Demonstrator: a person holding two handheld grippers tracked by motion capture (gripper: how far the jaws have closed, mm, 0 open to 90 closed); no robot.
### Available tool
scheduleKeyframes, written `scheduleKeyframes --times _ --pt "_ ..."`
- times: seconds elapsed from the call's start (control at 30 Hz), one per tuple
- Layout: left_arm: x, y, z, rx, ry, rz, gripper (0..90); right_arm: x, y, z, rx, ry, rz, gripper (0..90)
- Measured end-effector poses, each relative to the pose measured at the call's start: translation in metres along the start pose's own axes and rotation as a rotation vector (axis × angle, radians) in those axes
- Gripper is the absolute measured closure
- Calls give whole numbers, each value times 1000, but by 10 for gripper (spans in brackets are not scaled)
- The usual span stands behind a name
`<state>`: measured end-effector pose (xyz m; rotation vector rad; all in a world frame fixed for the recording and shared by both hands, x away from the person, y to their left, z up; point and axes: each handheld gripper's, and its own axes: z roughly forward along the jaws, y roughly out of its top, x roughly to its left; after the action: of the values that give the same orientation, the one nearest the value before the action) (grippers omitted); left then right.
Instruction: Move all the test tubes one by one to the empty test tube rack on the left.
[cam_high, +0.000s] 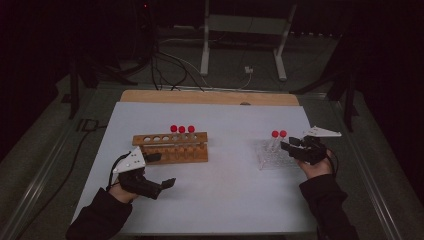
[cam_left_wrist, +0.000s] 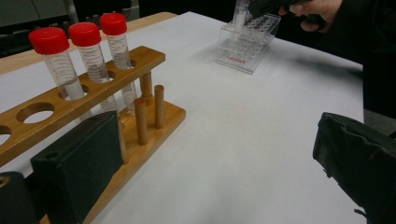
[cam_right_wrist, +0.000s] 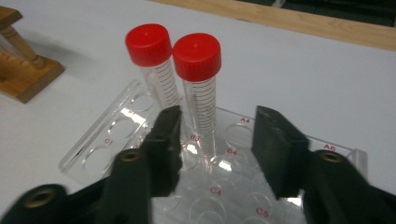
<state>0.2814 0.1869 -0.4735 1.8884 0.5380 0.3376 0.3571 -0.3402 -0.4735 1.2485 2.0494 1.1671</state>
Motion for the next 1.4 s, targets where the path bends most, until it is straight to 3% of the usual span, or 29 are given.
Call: scheduleKeyframes --times 0.33,0.57,0.73,1.1,1.4 --pt "0 0 0 3 -1 3 22 6 3 10 15 19 -16 725" --pt "0 0 0 1 -2 1 22 8 5 14 27 -3 -9 746" --pt "0 0 0 3 -3 2 22 12 6 12 20 -32 -31 753" --pt "-1 0 0 5 -8 6 22 16 17 -11 -62 -49 -43 753" --pt "-1 2 0 1 -12 1 22 23 27 -35 -114 -84 -81 753"
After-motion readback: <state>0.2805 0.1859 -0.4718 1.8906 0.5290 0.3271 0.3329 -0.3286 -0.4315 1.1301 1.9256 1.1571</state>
